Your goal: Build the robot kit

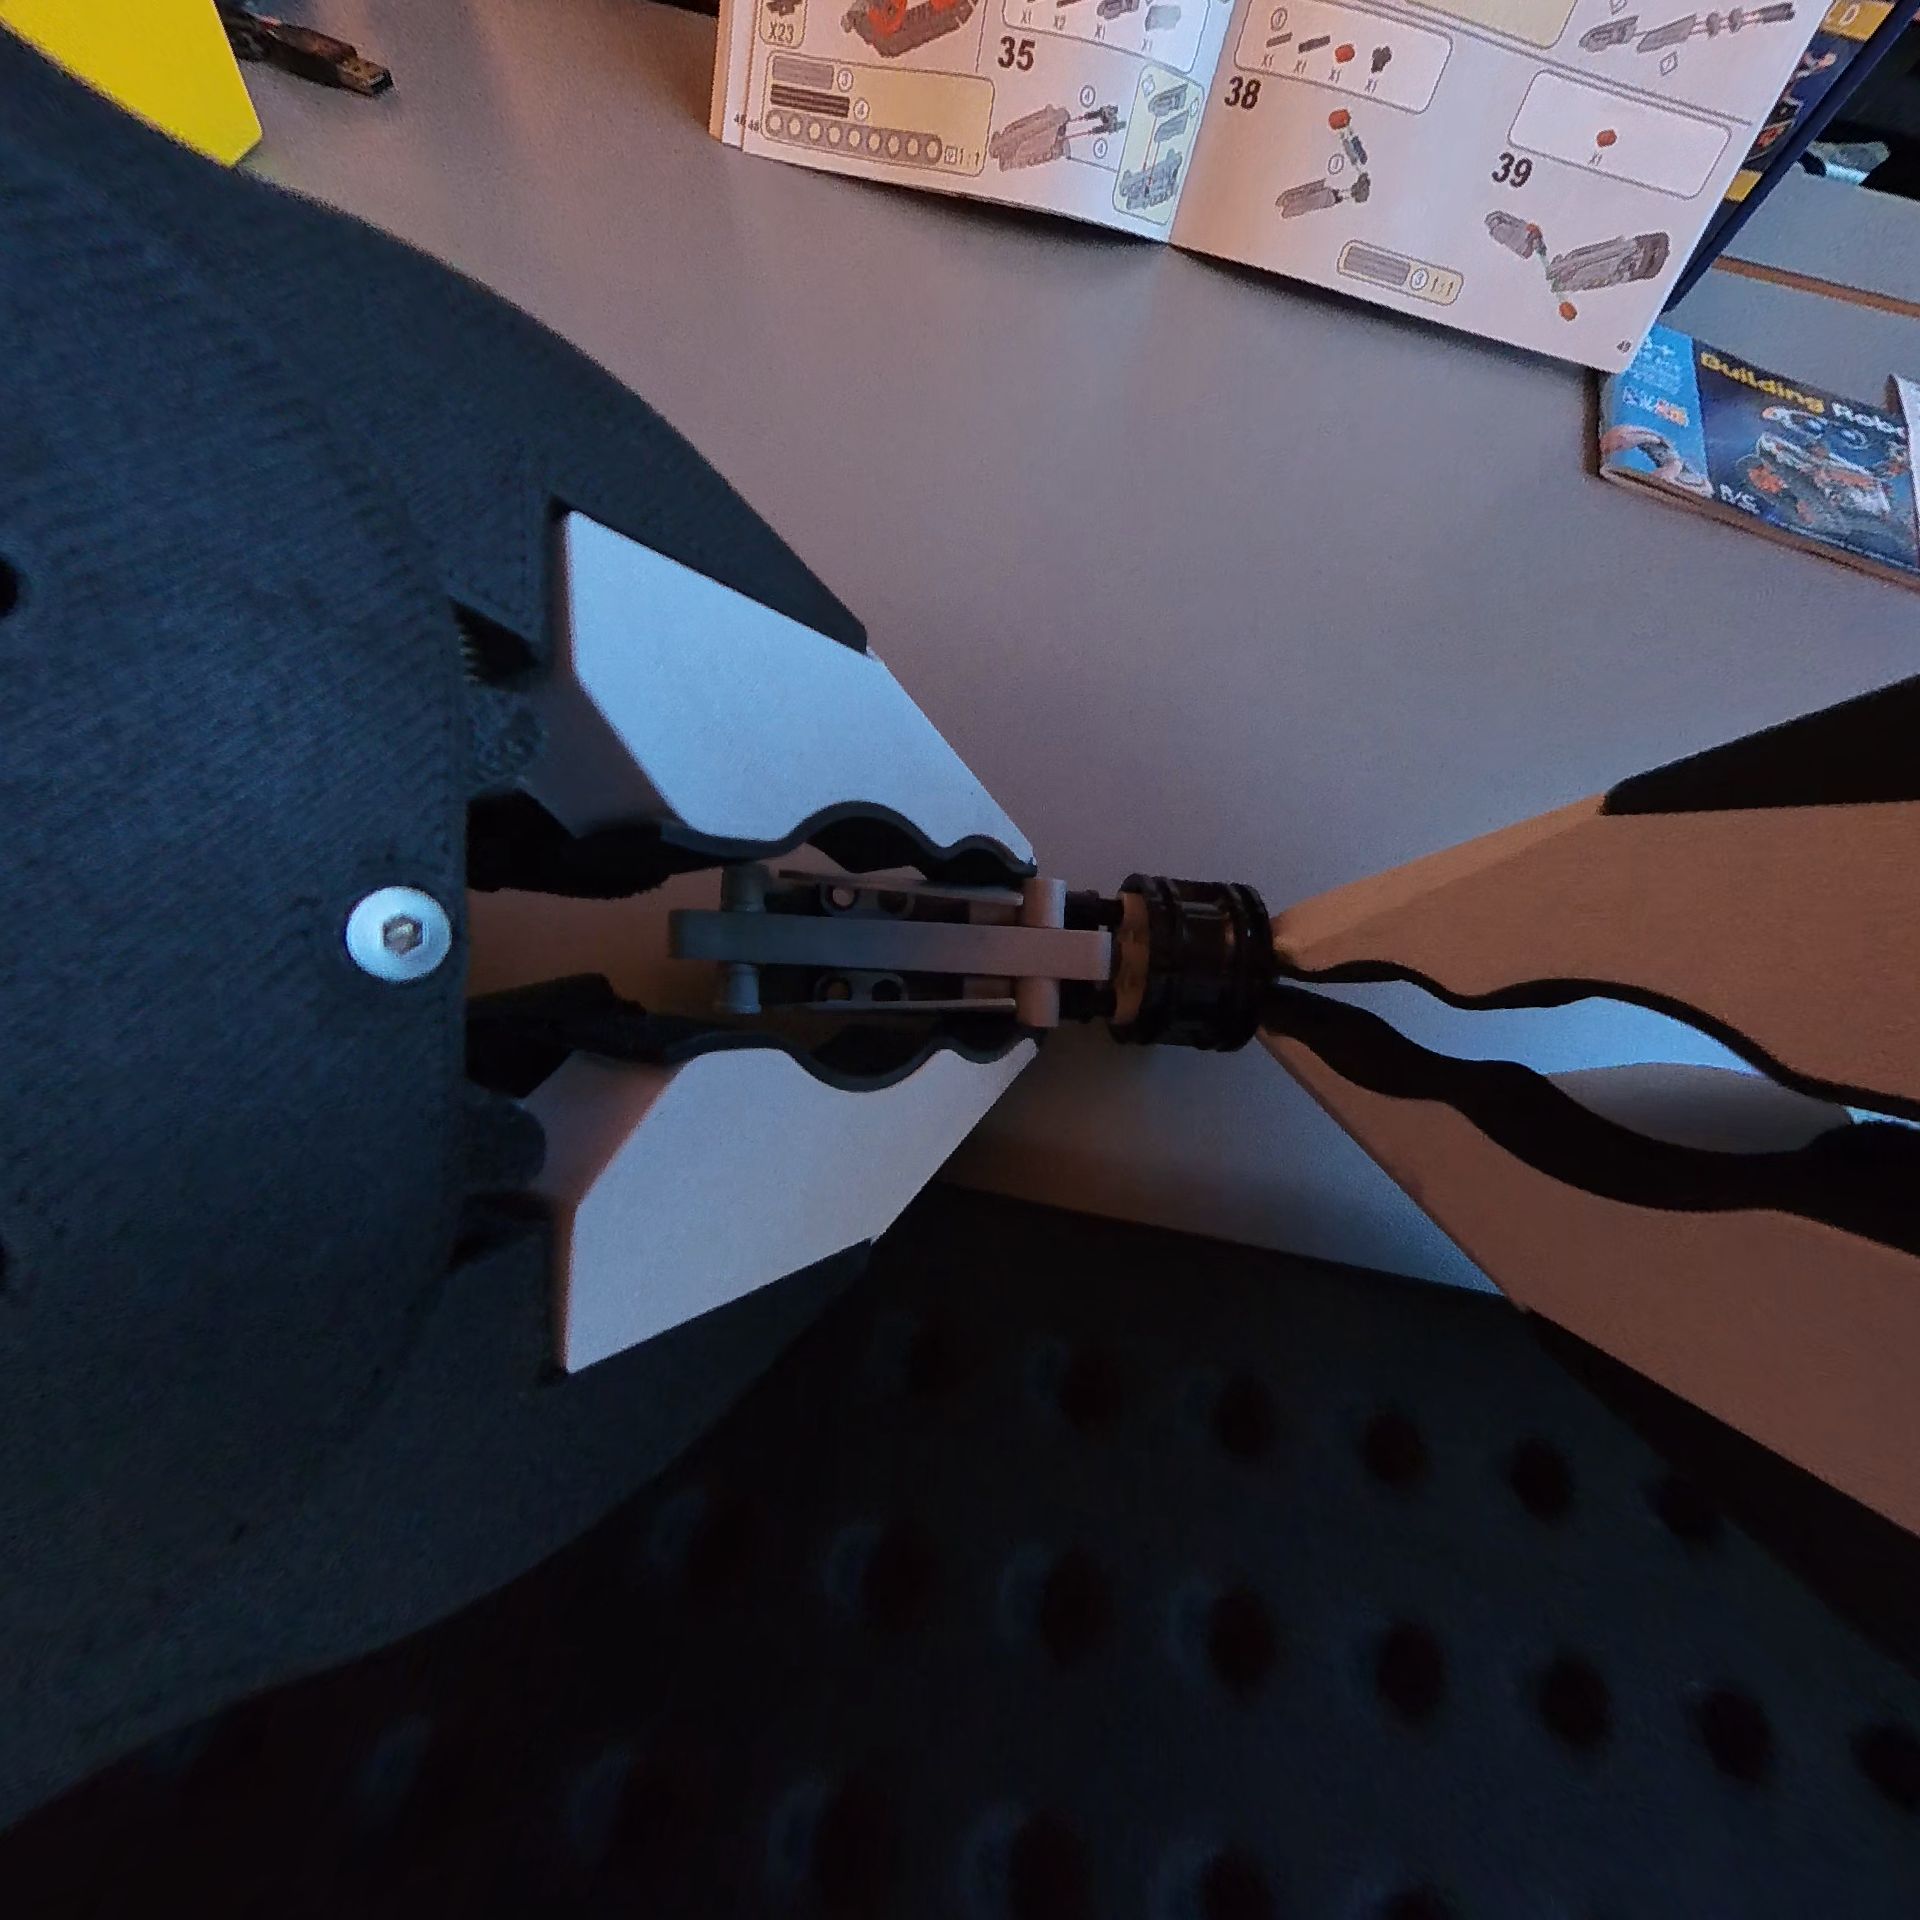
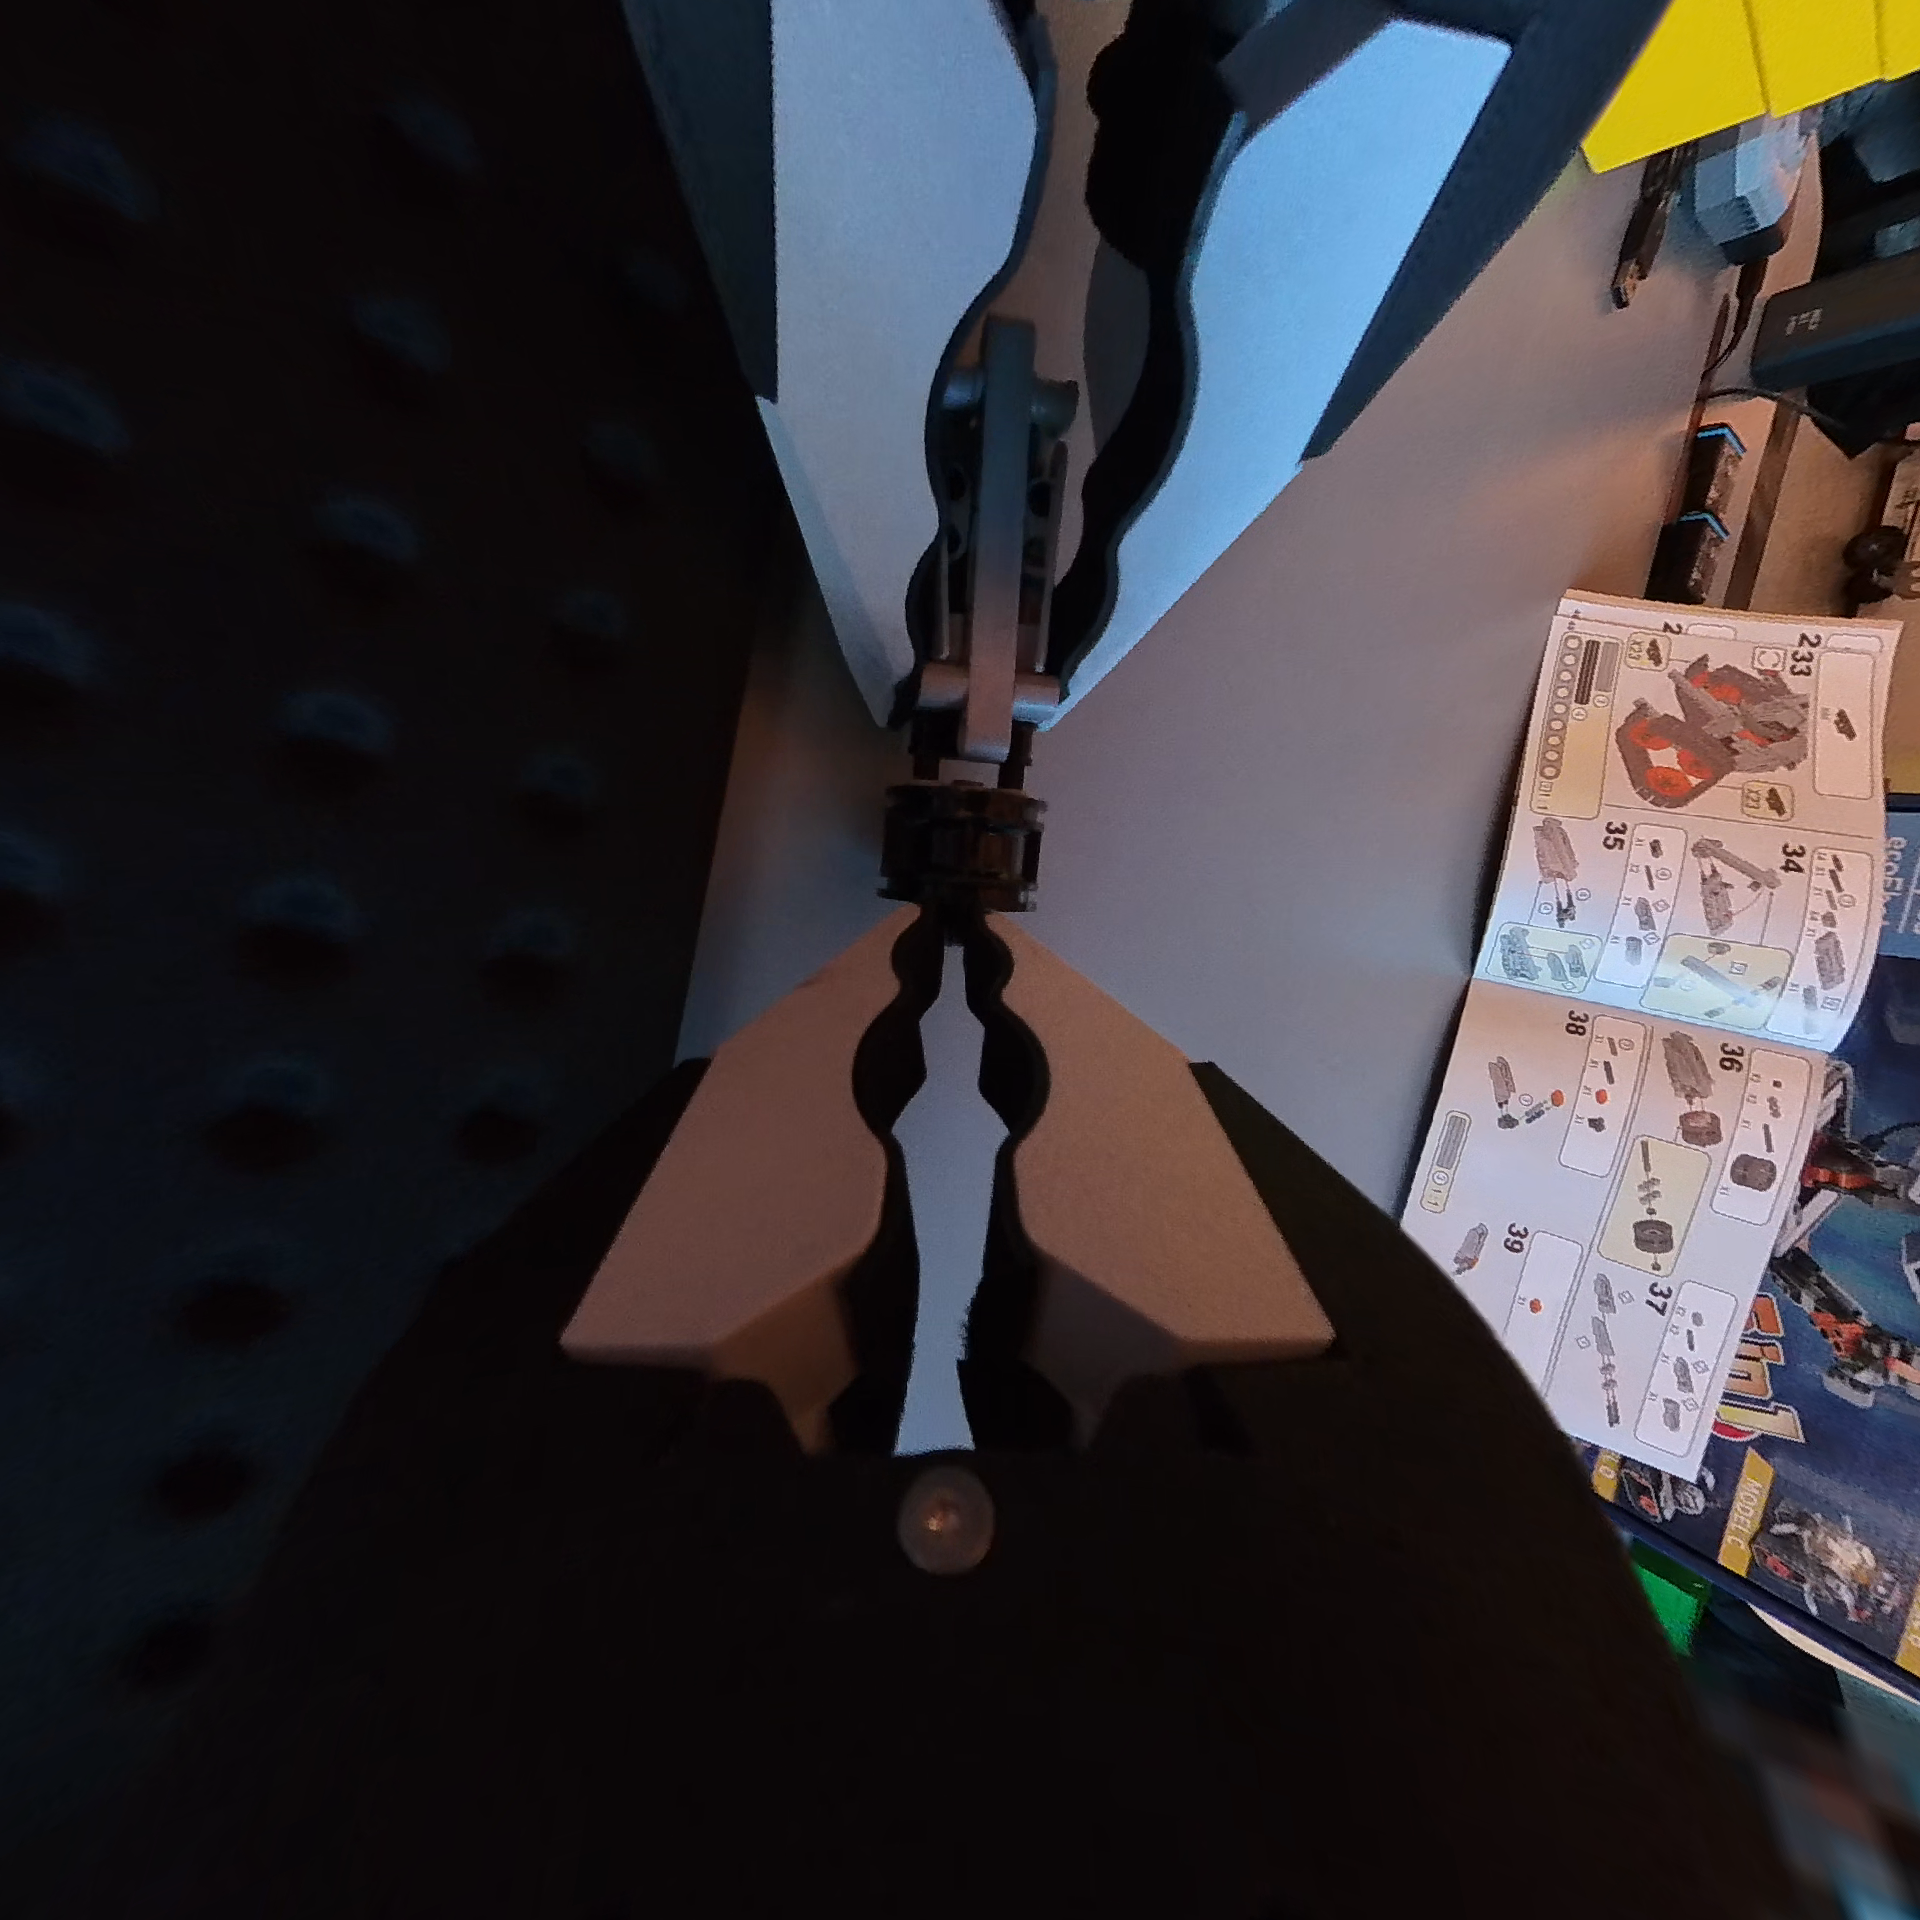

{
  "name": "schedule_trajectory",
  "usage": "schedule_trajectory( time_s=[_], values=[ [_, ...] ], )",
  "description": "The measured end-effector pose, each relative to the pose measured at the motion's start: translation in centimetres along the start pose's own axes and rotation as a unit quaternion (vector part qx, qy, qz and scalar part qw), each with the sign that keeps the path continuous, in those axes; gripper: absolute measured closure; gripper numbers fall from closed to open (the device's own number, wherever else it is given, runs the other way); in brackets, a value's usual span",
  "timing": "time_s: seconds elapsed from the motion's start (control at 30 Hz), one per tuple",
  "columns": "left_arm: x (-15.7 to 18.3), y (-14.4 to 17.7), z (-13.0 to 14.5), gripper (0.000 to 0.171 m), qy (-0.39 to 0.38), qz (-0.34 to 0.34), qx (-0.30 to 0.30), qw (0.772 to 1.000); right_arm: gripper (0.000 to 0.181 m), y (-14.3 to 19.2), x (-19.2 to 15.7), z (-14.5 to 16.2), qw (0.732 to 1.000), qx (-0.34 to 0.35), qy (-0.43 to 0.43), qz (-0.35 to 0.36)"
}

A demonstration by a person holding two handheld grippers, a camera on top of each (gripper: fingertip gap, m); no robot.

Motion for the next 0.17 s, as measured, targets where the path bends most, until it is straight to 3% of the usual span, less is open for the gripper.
schedule_trajectory(
  time_s=[0.17],
  values=[
    [0.00,0.01,-0.01,0.149,-0.001,0.001,0.001,1.000,0.181,-0.05,-0.03,-0.07,1.000,-0.004,0.006,0.000]
  ],
)
Point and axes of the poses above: each gripper's, where its closed fingertips meet, y back along the fingers, z out of its underside, x = y × z across the jaws, the point moved 4 cm from there along y, back along the fingers, and after that the axes turned 15 degrees about -x, right-handed, at the moved point
